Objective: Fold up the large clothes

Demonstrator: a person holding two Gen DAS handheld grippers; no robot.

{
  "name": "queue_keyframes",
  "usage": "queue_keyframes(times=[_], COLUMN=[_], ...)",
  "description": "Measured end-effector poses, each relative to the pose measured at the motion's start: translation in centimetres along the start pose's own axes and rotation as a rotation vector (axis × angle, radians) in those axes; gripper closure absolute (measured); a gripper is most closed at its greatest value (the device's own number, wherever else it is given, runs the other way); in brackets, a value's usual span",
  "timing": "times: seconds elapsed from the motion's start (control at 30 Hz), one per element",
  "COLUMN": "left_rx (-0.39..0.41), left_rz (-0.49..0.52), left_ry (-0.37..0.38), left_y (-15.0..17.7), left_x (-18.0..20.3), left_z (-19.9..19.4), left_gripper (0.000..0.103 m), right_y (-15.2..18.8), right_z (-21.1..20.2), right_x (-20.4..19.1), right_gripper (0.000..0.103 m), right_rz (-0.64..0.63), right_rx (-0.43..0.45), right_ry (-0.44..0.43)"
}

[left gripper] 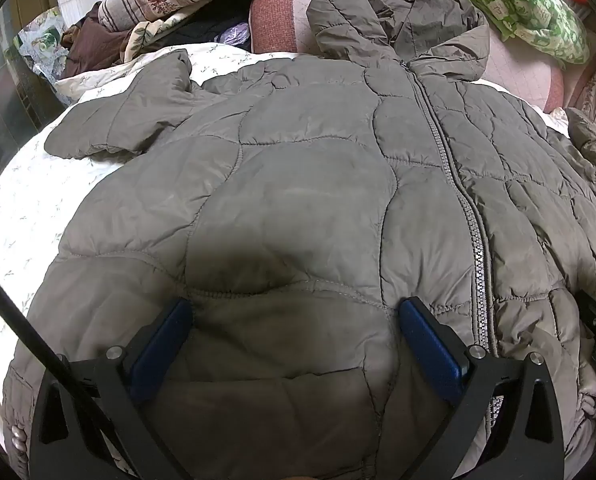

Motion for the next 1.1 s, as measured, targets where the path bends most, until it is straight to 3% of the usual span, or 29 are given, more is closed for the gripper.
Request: queue_keyframes(times=[1.1], left_rx=[0.004], left_rz=[0.01], left_ry=[-0.019], left_y=[0.09], left_x=[-0.18], left_z=[-0.55], left_gripper=[0.0], right_y=[0.03], right_z=[-0.04], right_x=[0.0], right_gripper=[0.0], right_rz=[-0.002], right_rx=[-0.001], right_ry=[0.003])
Point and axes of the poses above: each gripper's, at about its wrist camera, not at the fingertips, and z roughly the way its jaws point, x to its right, y to its underside, the point moved 5 cm from there along z, roughly the way its jaws point, and after that the axes turned 9 degrees about y, right-handed, at the moved point
